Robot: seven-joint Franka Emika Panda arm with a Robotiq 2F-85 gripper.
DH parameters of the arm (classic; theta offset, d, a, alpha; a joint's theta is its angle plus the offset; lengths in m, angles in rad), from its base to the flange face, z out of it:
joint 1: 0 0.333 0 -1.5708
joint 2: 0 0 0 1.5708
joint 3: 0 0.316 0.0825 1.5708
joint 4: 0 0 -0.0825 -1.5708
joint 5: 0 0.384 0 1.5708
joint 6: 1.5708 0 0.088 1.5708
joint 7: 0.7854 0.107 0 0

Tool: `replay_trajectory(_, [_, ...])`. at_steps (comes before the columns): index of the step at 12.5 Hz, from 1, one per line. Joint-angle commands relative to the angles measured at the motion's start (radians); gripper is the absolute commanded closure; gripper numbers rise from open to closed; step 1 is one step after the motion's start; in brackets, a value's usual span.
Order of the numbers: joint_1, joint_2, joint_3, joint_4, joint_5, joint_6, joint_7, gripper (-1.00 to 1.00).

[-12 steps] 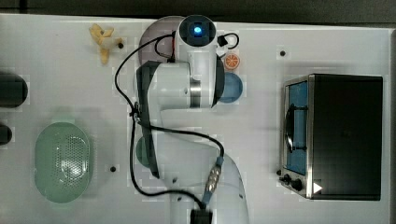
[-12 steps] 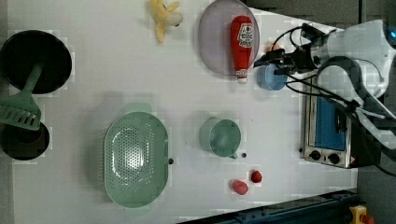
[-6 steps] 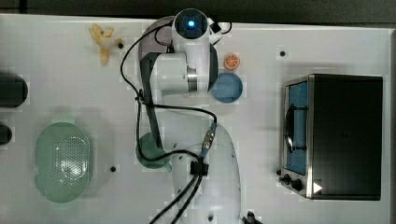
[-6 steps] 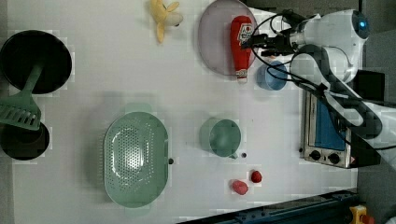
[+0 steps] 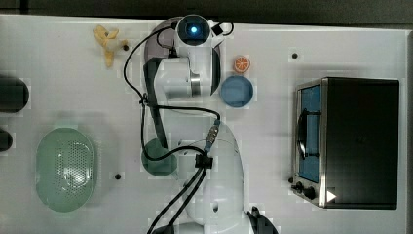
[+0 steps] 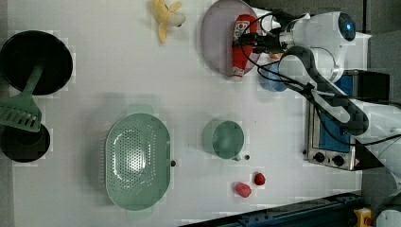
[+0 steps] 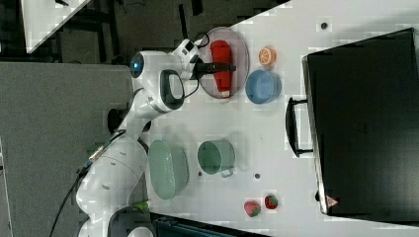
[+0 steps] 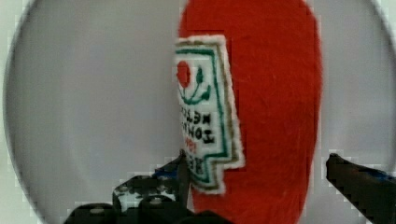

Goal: Pick ketchup from plate and place it on table.

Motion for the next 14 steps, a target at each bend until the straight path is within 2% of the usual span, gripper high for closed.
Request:
replay_trajectory(1, [0.001, 0.015, -0.011, 0.042, -0.001, 0.001, -0.035, -1.0])
replay_trajectory(2, [0.001, 0.014, -0.013, 0.048, -0.001, 0.002, -0.035, -0.93])
replay_trajectory(4, [0.001, 0.011, -0.02, 0.057, -0.001, -0.005, -0.035, -0.43])
replay_trajectory(5, [0.0, 0.009, -0.02, 0.058, -0.001, -0.004, -0.035, -0.27])
replay_trajectory(10, [-0.002, -0.056, -0.017, 0.059, 0.002, -0.031, -0.029, -0.27])
replay_trajectory(14, [-0.026, -0.231, -0.018, 0.056, 0.028, -0.246, -0.026, -0.27])
